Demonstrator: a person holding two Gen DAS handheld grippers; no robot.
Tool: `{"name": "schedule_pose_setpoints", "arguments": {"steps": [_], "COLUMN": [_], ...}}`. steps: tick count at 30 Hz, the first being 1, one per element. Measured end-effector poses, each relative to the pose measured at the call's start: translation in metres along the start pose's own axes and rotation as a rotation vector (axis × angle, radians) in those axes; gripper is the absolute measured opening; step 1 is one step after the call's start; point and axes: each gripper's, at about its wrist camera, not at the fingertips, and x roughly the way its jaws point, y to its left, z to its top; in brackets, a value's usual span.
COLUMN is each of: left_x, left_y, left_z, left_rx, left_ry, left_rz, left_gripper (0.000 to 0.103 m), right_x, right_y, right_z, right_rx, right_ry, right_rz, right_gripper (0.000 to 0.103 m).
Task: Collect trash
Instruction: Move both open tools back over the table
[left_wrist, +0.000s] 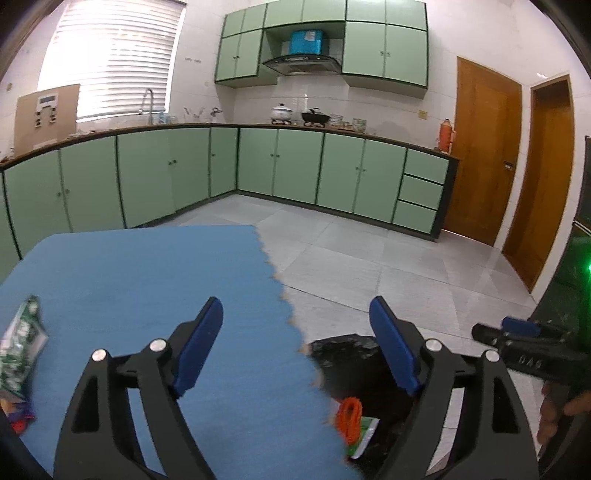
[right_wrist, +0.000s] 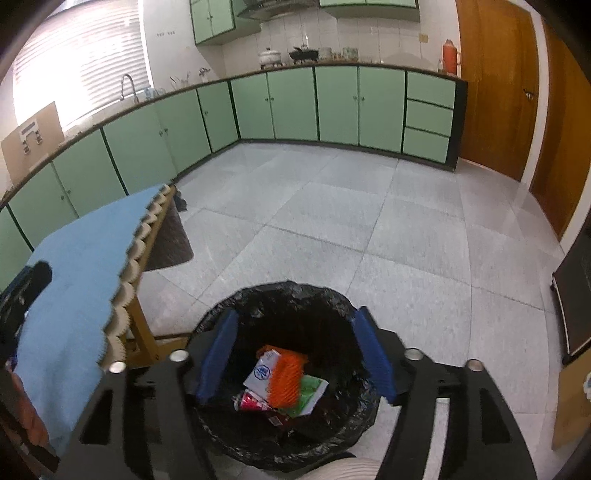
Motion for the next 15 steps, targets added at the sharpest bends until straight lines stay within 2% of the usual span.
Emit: {"name": "schedule_pose_setpoints", "arguments": {"steps": [2, 4, 10, 15], "left_x": [-0.014, -0.03, -0.086, -0.131], "left_y": [0.014, 0.029, 0.091, 0.152], "left_z": [0.002, 0.003, 0.003, -0.008], "left_rx": [-0.01, -0.016, -0.053, -0.103], "left_ry": [-0.013, -0.03, -0.069, -0.068], "left_rz": [0.021, 0.049, 0.185, 0.341], "left_gripper": [0.08, 0.081, 0.083, 0.085], "right_x": [-0.007, -0.015, -0.028, -0.038], "right_y": [0.012, 0.029, 0.095, 0.168], "right_z": [0.002, 0.004, 0.005, -0.005], "right_rx": [-0.013, -0.028, -0.085, -0.155], "right_ry": [-0.022, -0.05, -0.084, -0.103], "right_rz": [0.011, 0.029, 0.152, 0.285], "right_gripper": [0.081, 0.084, 0.088, 0.091]}}
